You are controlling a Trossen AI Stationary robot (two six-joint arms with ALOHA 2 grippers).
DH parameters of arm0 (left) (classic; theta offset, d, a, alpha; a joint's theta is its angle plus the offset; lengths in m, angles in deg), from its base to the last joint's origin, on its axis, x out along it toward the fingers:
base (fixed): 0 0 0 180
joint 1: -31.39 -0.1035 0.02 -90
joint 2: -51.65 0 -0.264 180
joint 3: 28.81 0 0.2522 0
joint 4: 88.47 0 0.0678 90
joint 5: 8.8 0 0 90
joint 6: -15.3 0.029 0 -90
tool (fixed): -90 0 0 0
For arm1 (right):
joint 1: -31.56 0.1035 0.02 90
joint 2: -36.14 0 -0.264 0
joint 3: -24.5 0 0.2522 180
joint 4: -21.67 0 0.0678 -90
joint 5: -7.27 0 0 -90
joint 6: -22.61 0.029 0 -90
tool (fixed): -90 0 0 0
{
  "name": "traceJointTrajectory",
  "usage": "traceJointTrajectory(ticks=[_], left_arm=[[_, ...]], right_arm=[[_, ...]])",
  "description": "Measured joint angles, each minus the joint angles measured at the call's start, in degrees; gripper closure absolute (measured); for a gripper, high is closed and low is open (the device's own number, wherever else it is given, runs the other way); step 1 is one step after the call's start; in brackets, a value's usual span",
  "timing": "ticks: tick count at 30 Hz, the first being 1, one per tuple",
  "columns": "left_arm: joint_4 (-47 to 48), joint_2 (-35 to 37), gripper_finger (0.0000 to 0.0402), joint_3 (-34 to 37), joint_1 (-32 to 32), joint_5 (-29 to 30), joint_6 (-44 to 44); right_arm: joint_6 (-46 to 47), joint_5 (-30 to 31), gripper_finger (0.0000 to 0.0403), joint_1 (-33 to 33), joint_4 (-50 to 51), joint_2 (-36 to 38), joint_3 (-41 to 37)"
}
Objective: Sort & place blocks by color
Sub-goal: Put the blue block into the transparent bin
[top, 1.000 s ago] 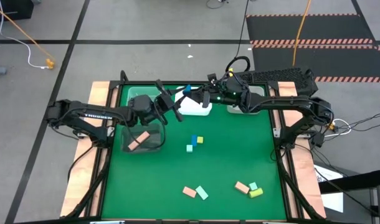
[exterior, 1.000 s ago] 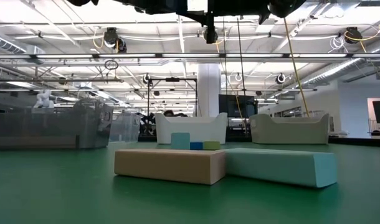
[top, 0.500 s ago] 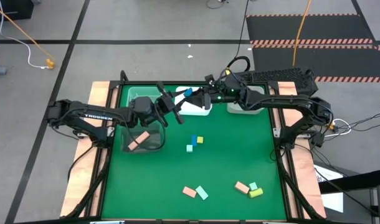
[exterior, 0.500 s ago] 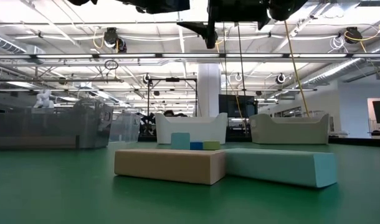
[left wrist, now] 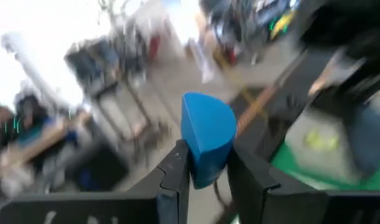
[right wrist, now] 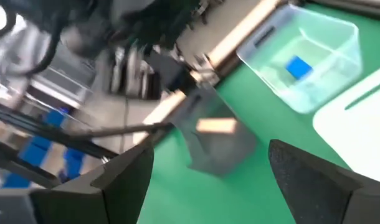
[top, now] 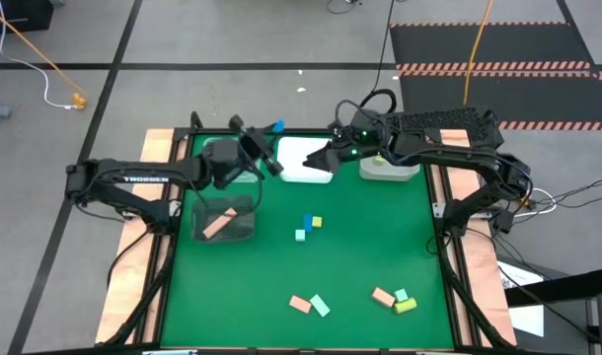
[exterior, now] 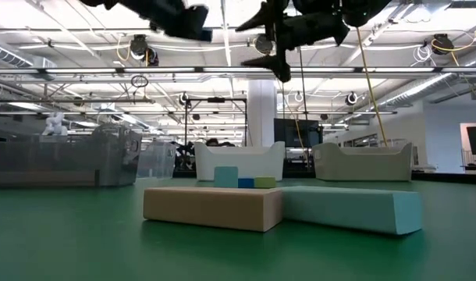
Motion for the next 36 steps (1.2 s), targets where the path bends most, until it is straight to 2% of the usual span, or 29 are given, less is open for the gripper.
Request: traceJointTrajectory(ticks=[6, 9, 11, 15, 21, 27, 32, 36], left_arm=[[26.18, 2.77, 0.032, -0.01, -6.18, -1.48, -18.79], [38.92, 2.86, 0.032, -0.02, -9.12, -5.74, -27.17], [46.42, 2.43, 0.032, 0.0, -10.67, -8.77, -31.59], [59.01, 1.92, 0.032, 0.09, -13.02, -10.04, -37.21], [63.85, 2.0, 0.032, 0.09, -16.0, -11.54, -40.91], [63.74, 1.99, 0.032, 0.07, -18.23, -17.03, -42.61], [63.74, 1.99, 0.032, 0.07, -19.46, -17.03, -45.05], [63.76, 2.0, 0.0269, 0.07, -20.35, -16.99, -49.37]], right_arm=[[-7.55, 2.13, 0.0096, 0.18, 10.45, -0.06, 0.0], [-12.42, 3.13, 0.0096, 0.67, 13.77, -0.07, 0.0], [-16.66, 3.5, 0.0096, 1.38, 15.95, -0.07, -0.1], [-22.19, 7.8, 0.0096, 3.85, 16.12, -0.04, -2.66], [-25.3, 17.04, 0.0096, 7.68, 12.32, -0.05, -9.29], [-25.3, 18.46, 0.0096, 11.33, -3.41, -0.07, -18.11], [-25.4, 23.13, 0.0096, 14.58, -16.0, -0.07, -24.88], [-25.74, 26.28, 0.0096, 16.71, -17.99, -0.07, -27.88]])
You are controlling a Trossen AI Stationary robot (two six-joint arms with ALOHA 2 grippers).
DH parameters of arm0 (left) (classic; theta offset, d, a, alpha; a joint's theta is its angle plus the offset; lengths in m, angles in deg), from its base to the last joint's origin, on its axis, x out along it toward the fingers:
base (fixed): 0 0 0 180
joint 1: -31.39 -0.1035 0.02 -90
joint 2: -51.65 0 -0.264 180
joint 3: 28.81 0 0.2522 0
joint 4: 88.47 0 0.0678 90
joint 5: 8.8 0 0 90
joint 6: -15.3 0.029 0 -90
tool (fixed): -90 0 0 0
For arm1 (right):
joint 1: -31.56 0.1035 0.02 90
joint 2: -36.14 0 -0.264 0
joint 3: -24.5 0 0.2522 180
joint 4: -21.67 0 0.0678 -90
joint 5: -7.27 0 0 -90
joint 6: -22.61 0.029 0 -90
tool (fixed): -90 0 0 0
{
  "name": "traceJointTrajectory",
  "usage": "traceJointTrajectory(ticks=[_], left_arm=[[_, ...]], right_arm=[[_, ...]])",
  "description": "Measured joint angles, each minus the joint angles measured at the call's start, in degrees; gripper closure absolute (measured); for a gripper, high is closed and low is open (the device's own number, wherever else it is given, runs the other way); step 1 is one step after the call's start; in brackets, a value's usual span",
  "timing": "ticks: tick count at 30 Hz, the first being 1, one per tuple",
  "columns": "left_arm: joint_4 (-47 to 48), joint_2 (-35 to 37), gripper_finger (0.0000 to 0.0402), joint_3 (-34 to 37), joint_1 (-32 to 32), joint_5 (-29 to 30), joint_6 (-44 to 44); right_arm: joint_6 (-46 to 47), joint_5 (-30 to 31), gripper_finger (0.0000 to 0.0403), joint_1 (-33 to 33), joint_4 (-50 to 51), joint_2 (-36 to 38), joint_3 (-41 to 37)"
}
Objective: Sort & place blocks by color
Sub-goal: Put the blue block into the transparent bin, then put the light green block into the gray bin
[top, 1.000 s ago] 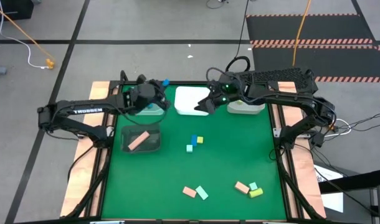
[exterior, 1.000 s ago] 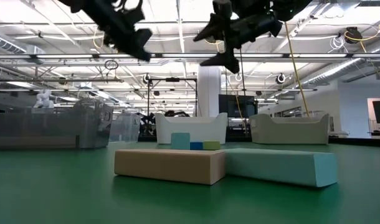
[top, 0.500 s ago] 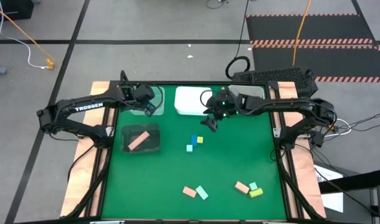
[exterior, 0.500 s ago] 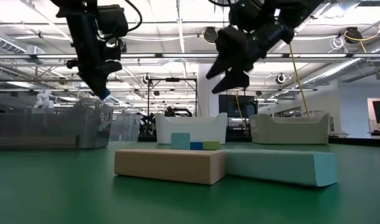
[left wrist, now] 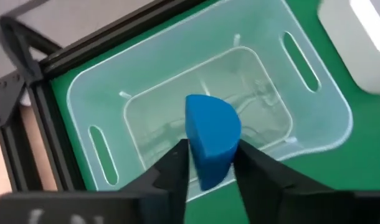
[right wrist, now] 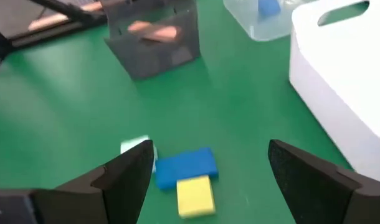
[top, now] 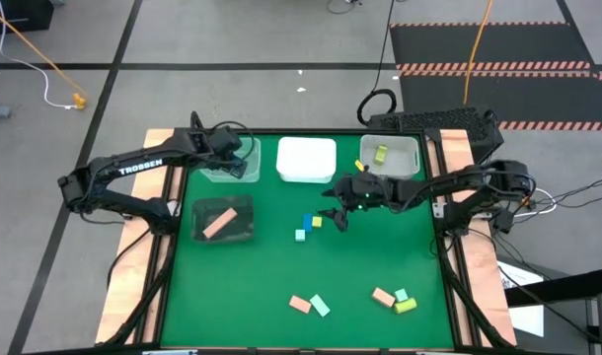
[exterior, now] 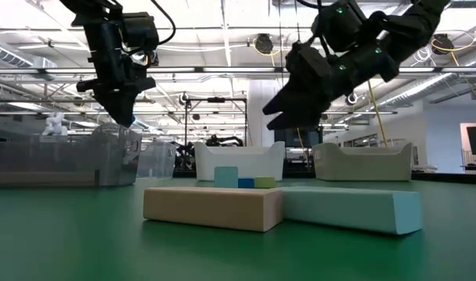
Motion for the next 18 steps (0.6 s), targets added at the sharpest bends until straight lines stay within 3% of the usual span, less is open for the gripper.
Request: traceJointTrajectory(ticks=[6, 11, 18], left_arm=[[0.04, -0.02, 0.02, 0.0, -0.49, 0.01, -0.97], [0.22, -0.02, 0.0191, -0.02, -0.49, -1.84, -2.57], [0.24, -0.01, 0.0189, -0.02, 0.04, -5.64, -4.6]], right_arm=[[-1.8, 1.4, 0.0096, 2.28, 0.17, 0.0, -2.43], [-4.57, 5.58, 0.0096, 4.3, 0.17, -0.16, -3.35], [-3.47, 5.78, 0.0096, 5.87, -0.94, -2.63, -3.4]])
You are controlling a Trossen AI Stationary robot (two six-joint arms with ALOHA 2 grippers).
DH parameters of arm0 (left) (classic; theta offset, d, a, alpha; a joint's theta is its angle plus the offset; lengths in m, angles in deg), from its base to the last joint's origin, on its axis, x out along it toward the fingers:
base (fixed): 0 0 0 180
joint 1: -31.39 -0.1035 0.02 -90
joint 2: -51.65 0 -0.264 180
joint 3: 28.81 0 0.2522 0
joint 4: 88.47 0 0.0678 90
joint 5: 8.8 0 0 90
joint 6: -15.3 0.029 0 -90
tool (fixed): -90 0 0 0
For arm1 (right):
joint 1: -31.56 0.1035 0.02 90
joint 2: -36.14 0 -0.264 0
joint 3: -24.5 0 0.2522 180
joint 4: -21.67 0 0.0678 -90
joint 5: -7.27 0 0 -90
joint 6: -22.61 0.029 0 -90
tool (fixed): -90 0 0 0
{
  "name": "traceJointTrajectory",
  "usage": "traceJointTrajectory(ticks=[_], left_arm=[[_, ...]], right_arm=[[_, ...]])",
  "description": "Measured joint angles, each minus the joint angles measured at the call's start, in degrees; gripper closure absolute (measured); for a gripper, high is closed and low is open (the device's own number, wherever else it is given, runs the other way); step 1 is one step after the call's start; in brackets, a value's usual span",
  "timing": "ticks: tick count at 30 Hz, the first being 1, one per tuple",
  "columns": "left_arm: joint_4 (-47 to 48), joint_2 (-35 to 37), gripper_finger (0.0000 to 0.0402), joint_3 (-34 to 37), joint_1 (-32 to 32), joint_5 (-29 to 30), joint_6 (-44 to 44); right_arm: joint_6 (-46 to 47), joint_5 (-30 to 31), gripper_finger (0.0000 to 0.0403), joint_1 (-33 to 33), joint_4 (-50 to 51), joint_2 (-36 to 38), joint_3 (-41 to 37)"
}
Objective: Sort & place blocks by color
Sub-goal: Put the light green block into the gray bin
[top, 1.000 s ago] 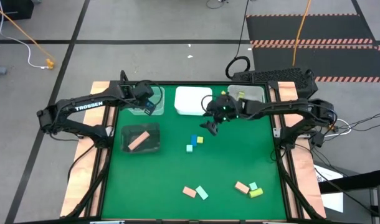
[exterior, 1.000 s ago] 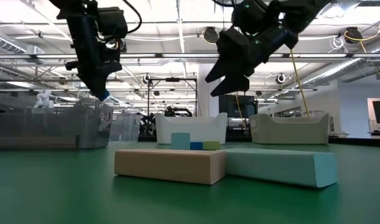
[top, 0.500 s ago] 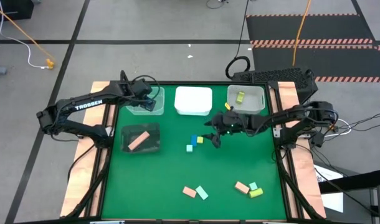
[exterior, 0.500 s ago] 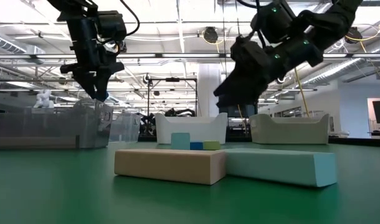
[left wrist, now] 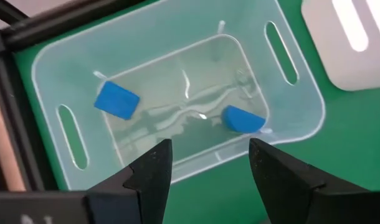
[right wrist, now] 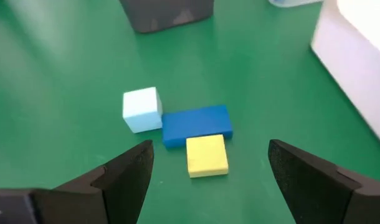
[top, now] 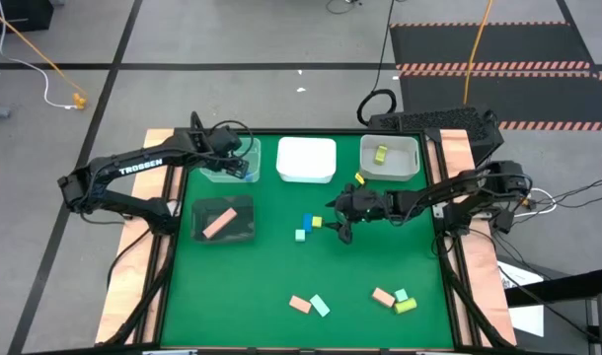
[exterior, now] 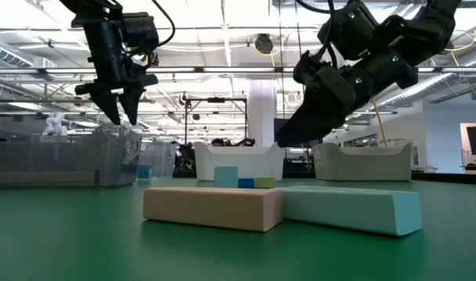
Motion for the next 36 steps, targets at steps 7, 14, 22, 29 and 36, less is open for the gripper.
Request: traceJointTrajectory(ticks=[7, 14, 22, 29, 36], left_arm=[[-0.04, -0.01, 0.0188, -0.02, 0.93, -1.3, -0.1], [-0.04, -0.01, 0.0188, -0.02, 0.98, -1.71, 1.21], [-0.02, -0.01, 0.0188, -0.02, 0.98, -1.86, 2.6], [-0.03, -0.01, 0.0188, -0.02, 0.98, -1.83, 5.8], [-0.03, -0.01, 0.0188, -0.02, 0.98, -1.83, 5.86]], right_arm=[[1.37, 4.16, 0.0097, -0.07, -3.28, -3.31, 0.0], [2.65, 3.97, 0.0097, 0.35, -9.37, -10.04, 0.0], [1.83, 5.69, 0.0096, 1.25, -13.46, -16.69, 0.72], [2.52, 8.61, 0.0115, 2.39, -17.5, -20.23, 0.79], [2.46, 9.14, 0.0222, 3.98, -19.61, -21.28, 0.81]])
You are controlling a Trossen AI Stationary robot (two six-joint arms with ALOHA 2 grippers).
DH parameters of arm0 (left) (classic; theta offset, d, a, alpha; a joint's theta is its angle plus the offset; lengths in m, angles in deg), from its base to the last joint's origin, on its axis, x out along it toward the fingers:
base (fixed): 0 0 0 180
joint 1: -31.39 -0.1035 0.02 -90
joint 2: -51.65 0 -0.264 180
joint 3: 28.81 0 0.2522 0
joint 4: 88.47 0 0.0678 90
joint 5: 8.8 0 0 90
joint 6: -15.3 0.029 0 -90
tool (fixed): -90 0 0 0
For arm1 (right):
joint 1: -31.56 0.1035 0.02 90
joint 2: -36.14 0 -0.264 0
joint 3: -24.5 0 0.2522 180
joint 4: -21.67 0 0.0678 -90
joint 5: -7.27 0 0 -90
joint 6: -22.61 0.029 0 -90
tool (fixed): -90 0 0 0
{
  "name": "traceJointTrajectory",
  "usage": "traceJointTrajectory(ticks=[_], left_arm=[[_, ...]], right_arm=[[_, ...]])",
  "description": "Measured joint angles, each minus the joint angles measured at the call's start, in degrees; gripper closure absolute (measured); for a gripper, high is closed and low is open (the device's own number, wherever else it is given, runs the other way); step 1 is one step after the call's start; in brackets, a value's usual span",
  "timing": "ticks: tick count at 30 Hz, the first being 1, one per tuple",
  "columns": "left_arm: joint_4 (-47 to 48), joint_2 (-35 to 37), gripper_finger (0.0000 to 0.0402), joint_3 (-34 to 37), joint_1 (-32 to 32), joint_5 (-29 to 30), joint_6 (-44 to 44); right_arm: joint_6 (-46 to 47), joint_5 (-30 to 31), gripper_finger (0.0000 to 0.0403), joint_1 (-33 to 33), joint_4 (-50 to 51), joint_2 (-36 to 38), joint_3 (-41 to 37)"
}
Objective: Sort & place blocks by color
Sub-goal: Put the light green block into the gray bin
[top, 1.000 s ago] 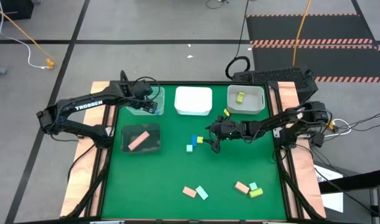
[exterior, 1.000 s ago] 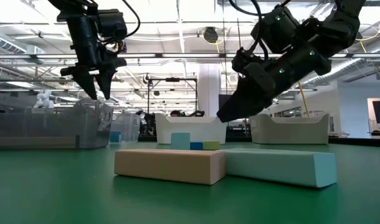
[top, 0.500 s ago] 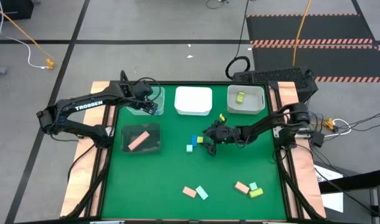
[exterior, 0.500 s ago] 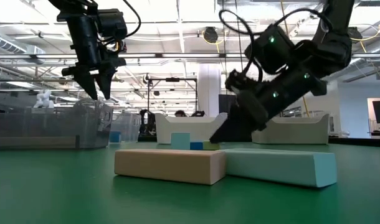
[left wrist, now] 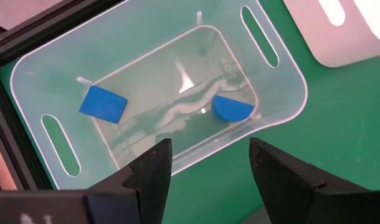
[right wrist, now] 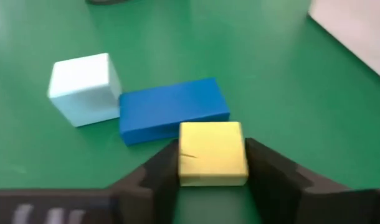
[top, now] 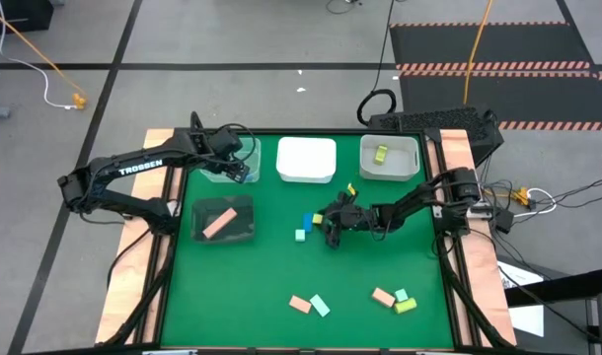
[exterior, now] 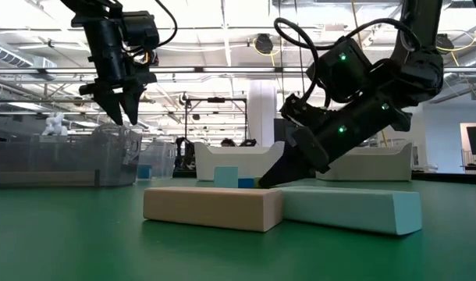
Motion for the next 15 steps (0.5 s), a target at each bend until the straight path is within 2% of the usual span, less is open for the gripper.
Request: traceJointTrajectory(ticks=[3, 10, 15], left_arm=[[-0.02, 0.0, 0.0188, 0.0, 0.0, 0.0, 0.07], [-0.22, 0.0, 0.0188, 0.0, 0.0, 0.03, -0.28], [-0.5, 0.0, 0.0188, 0.0, 0.0, 0.04, -0.9]], right_arm=[[-0.02, -0.25, 0.0284, 0.61, -0.07, 0.0, 0.0], [-0.01, -3.69, 0.0286, 1.02, 1.68, 2.77, -0.13], [-4.95, -3.15, 0.0286, 0.69, 11.45, 10.65, -0.15]])
